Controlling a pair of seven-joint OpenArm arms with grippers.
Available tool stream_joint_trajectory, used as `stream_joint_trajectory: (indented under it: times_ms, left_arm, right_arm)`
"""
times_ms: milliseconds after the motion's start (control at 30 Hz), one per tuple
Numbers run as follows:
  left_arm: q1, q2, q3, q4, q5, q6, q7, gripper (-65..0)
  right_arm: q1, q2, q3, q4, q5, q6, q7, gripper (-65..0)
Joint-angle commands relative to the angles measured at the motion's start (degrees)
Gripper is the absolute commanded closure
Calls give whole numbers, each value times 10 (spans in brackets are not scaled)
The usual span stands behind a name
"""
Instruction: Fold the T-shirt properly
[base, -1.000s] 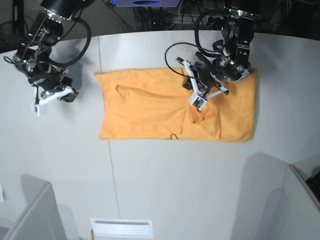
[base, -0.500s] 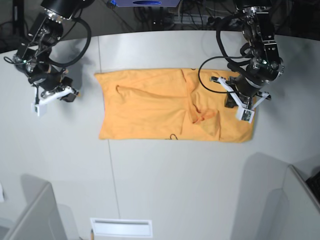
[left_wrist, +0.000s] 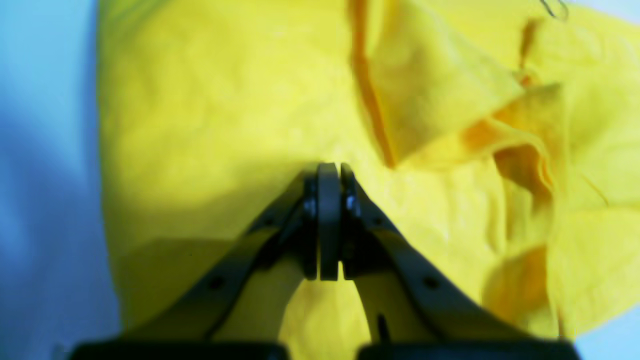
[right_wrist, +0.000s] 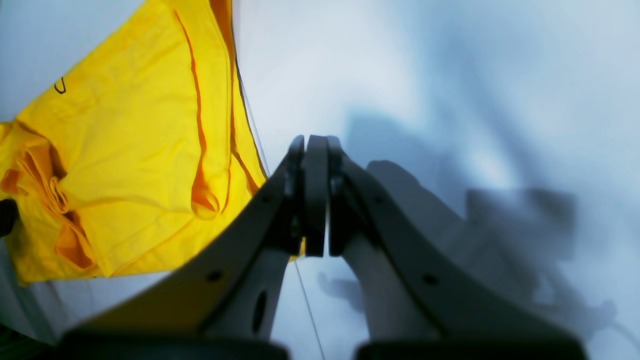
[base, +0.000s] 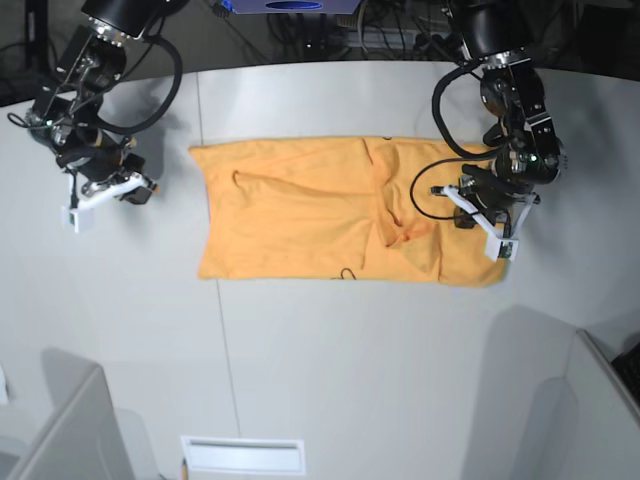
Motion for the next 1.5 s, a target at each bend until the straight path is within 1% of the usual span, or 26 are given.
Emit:
stream_joint_trajectory:
  times_ms: [0, 67, 167, 433, 567, 667, 733, 833, 900, 933, 1000, 1100, 1200, 1300, 1333, 1400, 1467]
  left_arm:
    - [-16, 0, 1, -3, -10, -4, -9, 0]
    - [-29, 2, 1, -29, -10, -4, -10, 0]
    - [-49, 15, 2, -55, -10, -4, -10, 0]
    - [-65, 33, 2, -41, -10, -4, -8, 0]
    - [-80, 34, 3, -69, -13, -4, -8, 0]
    - [-93, 47, 3, -82, -12, -4, -8, 0]
    - [-99, 56, 16, -84, -12, -4, -8, 0]
    - [-116, 60, 62, -88, -14, -4, -9, 0]
    - [-131, 71, 78, -94, -11, 12, -11, 0]
    - [-140, 72, 83, -102, -15, 28, -12, 0]
    - [-162, 74, 91, -123, -15, 43, -13, 0]
    - [-195, 74, 105, -158, -16, 45, -14, 0]
    - [-201, 74, 105, -144, -16, 45, -10, 0]
    - [-151, 69, 102, -61, -16, 45, -9, 0]
    - [-123, 55, 98, -26, -16, 44, -9, 0]
    - [-70, 15, 97, 41, -16, 44, -9, 0]
    - [-12, -16, 91, 101, -17, 44, -10, 0]
  right_arm:
    - [6, 5, 1, 10, 9, 1, 7, 0]
    - [6, 5, 1, 11, 9, 1, 7, 0]
    - [6, 5, 1, 10, 9, 1, 7, 0]
    - [6, 5, 1, 9, 9, 1, 8, 0]
    - [6, 6, 1, 9, 9, 1, 9, 0]
    - [11, 6, 1, 9, 9, 1, 10, 0]
    - [11, 6, 1, 8, 9, 1, 10, 0]
    - [14, 6, 1, 8, 9, 1, 9, 0]
    - [15, 6, 1, 8, 9, 1, 8, 0]
    - [15, 6, 1, 8, 9, 1, 7, 0]
    - [15, 6, 1, 8, 9, 1, 7, 0]
    - [14, 6, 1, 8, 9, 1, 7, 0]
    - [14, 6, 1, 8, 8, 1, 8, 0]
    - [14, 11, 1, 13, 7, 1, 7, 0]
    - [14, 11, 1, 13, 9, 1, 7, 0]
    - [17, 11, 1, 13, 9, 1, 5, 0]
    - [35, 10, 1, 6, 10, 1, -24, 0]
